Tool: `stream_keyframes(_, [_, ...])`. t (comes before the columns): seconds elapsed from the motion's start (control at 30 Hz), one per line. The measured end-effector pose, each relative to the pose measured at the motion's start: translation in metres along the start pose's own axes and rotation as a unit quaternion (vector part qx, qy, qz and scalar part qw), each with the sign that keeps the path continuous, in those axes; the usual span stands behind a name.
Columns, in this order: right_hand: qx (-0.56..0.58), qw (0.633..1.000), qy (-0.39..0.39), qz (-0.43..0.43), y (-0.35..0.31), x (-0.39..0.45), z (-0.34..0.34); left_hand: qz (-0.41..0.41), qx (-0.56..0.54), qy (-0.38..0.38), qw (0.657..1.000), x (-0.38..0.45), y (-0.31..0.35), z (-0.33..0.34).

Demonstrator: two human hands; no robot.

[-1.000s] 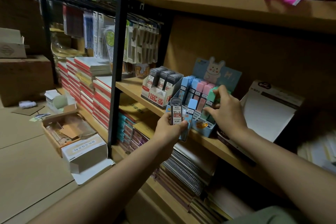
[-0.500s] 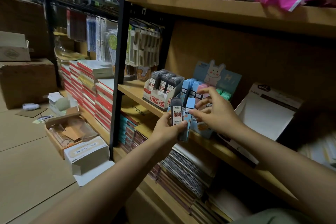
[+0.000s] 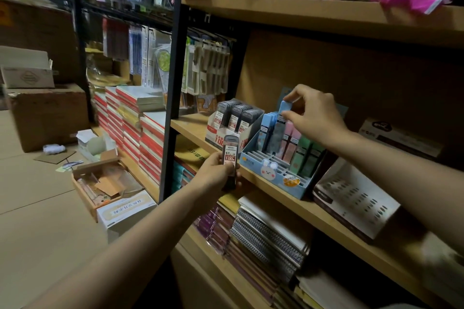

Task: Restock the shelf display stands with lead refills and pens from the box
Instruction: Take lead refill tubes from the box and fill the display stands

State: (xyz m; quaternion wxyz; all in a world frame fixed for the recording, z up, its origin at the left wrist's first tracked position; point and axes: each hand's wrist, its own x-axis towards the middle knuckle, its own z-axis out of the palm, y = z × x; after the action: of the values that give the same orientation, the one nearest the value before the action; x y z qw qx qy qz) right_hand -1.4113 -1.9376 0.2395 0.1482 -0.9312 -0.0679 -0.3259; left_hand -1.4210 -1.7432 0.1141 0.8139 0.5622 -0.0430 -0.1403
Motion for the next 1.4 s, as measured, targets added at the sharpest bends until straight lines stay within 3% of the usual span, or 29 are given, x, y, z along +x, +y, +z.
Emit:
stream_keyframes(0.57, [-0.088, 0.996, -0.034, 0.005, 0.018, 0.007, 0.042, -0.015, -0.024, -0.024, 0.999, 0.010, -0.011, 0.009])
stream_keyframes(0.93, [-0.194, 0.980, -0.050, 0.012, 0.008, 0.013, 0.039, 0.038, 0.018, 0.025, 0.999, 0.015, -0.008, 0.005])
stream_keyframes(1.07, [-0.007, 0.999, 0.019, -0.051, -0.014, 0.016, 0.040, 0.069, 0.060, 0.037, 0.995, 0.017, -0.004, 0.001])
stream_keyframes(1.2, [0.083, 0.982, -0.162, -0.053, -0.041, 0.008, 0.060, 0.101, 0.100, 0.029, 0.989, 0.021, 0.002, -0.001])
stream_keyframes(1.4, [0.168, 0.975, -0.147, 0.003, -0.042, 0.027, 0.071, 0.170, 0.195, 0.047, 0.965, 0.033, 0.012, -0.019])
